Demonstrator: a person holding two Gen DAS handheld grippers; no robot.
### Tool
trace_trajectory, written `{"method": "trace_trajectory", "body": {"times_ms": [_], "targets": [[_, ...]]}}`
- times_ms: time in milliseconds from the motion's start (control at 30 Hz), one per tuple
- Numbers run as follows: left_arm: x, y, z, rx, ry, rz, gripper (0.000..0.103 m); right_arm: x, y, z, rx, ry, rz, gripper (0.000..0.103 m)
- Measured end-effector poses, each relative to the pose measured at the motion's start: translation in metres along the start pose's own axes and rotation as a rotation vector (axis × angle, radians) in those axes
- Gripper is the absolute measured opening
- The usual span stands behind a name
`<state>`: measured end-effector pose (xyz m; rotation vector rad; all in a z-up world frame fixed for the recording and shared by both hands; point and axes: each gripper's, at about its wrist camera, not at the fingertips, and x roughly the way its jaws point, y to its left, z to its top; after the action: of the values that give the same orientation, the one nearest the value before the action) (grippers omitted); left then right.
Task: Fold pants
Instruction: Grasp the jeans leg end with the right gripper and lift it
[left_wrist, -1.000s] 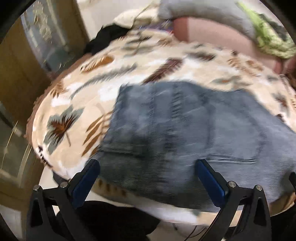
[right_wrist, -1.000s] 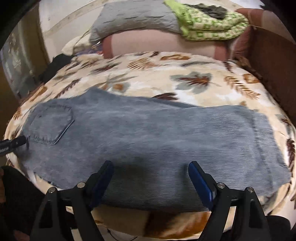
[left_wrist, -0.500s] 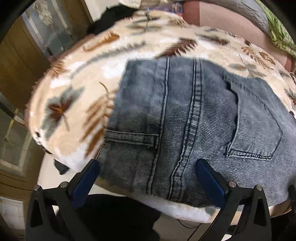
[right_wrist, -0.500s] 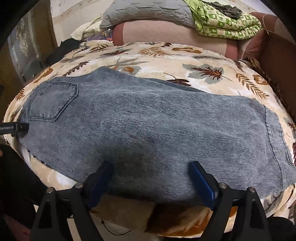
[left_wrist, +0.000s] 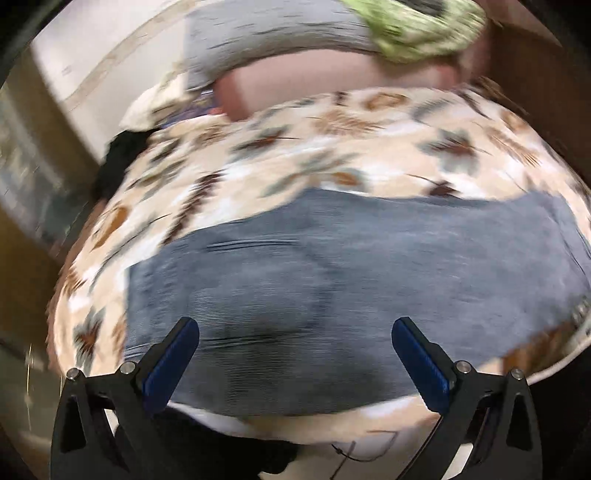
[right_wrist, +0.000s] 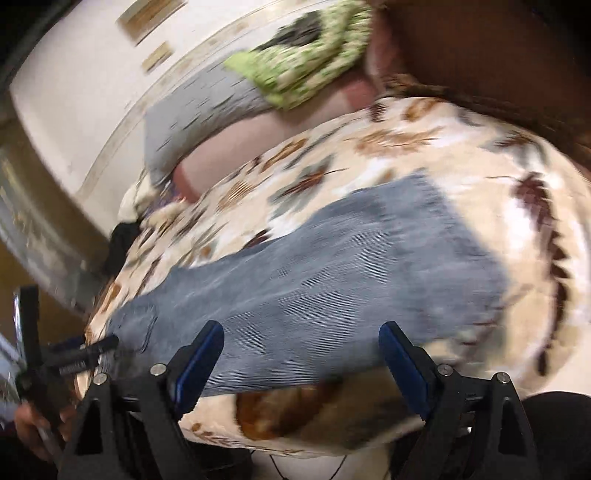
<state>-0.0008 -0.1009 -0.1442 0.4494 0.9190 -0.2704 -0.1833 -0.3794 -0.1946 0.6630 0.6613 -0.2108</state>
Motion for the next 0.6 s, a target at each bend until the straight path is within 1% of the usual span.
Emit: {"method": "trace_trajectory", "body": {"times_ms": [133,200,267,367,433,500,600], "targets": [[-0.014,-0.042,-0.005,0.101,0.002,-0.067,0.103,-0.025,-0.039,0.025,0.104,-0.042,0.005,0.088],[-0.018,-0.056,-0.005,0.136,0.011,-0.099,0.103,-0.029,-0.057,0.037,0.164,-0.031,0.008,0.088],[-0.017,-0.064,-0.007,0.144,0.027,-0.112,0.103,-0.029,-0.076,0.048,0.226,-0.019,0.024,0.088],[-0.007,-0.066,-0.008,0.142,0.067,-0.113,0.103,-0.021,-0.1,0.055,0.318,0.002,0.046,0.088],[-0.004,-0.067,-0.008,0.138,0.086,-0.123,0.103,-0.011,-0.112,0.061,0.364,0.035,0.088,0.088],[-0.005,-0.068,-0.006,0.14,0.078,-0.125,0.103,-0.002,-0.123,0.067,0.396,0.06,0.12,0.088],[-0.01,-0.076,-0.003,0.163,0.054,-0.139,0.103,0.013,-0.134,0.07,0.423,0.114,0.134,0.088]]}}
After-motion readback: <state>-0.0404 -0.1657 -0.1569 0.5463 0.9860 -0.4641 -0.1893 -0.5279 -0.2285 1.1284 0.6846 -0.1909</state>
